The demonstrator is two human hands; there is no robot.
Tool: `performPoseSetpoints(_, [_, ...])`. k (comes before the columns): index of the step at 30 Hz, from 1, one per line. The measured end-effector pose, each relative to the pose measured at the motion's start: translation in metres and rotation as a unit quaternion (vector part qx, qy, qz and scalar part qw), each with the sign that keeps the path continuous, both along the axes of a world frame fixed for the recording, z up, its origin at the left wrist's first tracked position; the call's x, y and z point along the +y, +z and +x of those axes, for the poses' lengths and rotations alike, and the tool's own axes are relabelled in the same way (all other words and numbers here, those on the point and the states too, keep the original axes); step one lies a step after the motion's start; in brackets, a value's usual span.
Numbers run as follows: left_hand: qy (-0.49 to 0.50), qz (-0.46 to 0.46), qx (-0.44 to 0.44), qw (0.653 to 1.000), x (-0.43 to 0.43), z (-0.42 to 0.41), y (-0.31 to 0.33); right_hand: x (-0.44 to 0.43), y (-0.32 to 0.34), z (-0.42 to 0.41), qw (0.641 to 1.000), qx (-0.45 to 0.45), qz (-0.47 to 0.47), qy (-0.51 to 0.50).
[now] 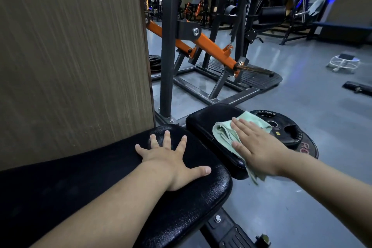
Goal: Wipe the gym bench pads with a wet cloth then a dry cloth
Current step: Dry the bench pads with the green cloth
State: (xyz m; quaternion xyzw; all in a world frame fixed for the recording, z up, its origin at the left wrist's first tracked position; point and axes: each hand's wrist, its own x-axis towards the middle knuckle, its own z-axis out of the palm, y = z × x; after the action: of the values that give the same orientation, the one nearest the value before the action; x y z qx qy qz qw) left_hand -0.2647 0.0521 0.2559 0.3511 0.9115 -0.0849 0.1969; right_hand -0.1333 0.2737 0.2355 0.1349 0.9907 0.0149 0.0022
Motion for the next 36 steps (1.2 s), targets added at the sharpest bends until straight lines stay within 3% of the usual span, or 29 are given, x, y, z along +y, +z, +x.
performPoseSetpoints(6, [0.000, -0.004, 0.000, 1.000, 0.003, 0.000, 0.000, -0.031, -0.001, -0.008, 1.000, -0.004, 0.027, 0.007])
performPoseSetpoints(14, [-0.002, -0.003, 0.008, 1.000, 0.000, -0.001, -0.004, -0.036, -0.001, -0.088, 0.999, -0.016, 0.024, 0.035])
performPoseSetpoints(18, [-0.008, -0.003, 0.007, 1.000, 0.000, 0.000, -0.005, -0.027, 0.003, -0.124, 0.998, -0.001, -0.040, 0.044])
performPoseSetpoints(21, [-0.009, 0.002, 0.007, 1.000, 0.000, 0.000, -0.005, -0.020, 0.013, -0.139, 0.988, 0.048, -0.137, 0.047])
performPoseSetpoints(24, [-0.010, 0.003, 0.008, 1.000, 0.001, -0.001, -0.006, -0.013, 0.017, -0.147, 0.980, 0.104, -0.164, 0.042])
performPoseSetpoints(31, [-0.005, 0.002, 0.005, 1.000, 0.000, -0.004, -0.009, -0.005, 0.008, -0.147, 0.995, 0.024, -0.069, 0.066])
performPoseSetpoints(36, [-0.003, -0.004, 0.005, 1.000, 0.000, -0.005, -0.008, -0.005, 0.006, -0.101, 0.997, -0.026, -0.028, 0.067])
